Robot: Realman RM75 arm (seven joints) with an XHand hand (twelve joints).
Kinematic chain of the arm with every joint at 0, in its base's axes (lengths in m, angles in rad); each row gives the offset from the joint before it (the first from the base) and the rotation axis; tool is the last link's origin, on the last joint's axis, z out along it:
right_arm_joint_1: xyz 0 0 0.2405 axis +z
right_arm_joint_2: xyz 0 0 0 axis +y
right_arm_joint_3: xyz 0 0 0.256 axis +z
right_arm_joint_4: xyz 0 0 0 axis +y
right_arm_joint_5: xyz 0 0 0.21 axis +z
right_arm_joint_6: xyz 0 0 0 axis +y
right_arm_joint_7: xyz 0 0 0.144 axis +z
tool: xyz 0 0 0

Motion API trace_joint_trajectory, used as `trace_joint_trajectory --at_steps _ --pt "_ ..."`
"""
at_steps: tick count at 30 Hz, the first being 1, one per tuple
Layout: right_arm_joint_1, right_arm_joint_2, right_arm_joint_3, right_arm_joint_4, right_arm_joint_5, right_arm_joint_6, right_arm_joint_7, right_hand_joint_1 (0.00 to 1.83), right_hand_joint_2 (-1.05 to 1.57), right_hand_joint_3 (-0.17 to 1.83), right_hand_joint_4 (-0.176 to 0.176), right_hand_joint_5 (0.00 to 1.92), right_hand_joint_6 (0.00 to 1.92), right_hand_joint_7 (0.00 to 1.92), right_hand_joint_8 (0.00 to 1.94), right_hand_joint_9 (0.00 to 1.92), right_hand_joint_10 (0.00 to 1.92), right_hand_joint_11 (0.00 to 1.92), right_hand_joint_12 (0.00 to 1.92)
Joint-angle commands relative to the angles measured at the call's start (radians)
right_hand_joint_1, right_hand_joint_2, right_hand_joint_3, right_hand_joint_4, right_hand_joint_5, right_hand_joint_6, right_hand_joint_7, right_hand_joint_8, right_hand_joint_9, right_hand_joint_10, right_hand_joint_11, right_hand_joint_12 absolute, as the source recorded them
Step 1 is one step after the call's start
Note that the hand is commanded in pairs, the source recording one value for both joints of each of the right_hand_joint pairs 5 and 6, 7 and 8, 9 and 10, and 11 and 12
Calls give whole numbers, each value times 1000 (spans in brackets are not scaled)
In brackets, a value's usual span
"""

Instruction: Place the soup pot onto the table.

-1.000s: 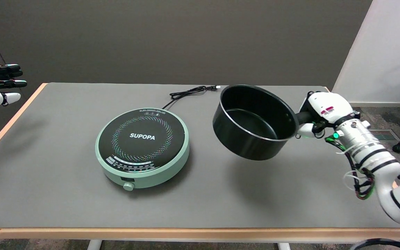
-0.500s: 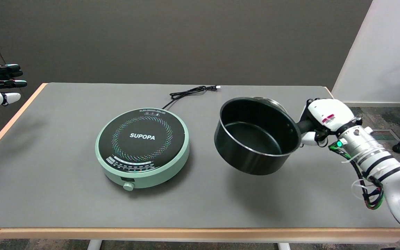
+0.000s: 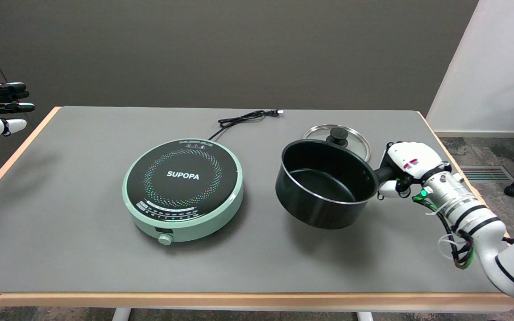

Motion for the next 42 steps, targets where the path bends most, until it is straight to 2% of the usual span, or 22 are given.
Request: trace_joint_trajectory --at_steps 1,14,31,42 --pt "27 -64 -79 -27 -9 33 -71 909 1381 537 -77 1788 1788 1788 1788 1788 1788 1788 1788" --pt "-51 -135 28 31 -9 -69 -177 914 1371 535 -78 1785 1785 1785 1785 1785 1785 1785 1785" --pt "15 -101 99 -25 -9 -124 -183 916 1354 531 -78 1785 1785 1785 1785 1785 1785 1785 1785" --pt "16 -113 98 -73 -44 -136 -184 910 1356 508 -77 1787 1787 1787 1787 1787 1787 1787 1787"
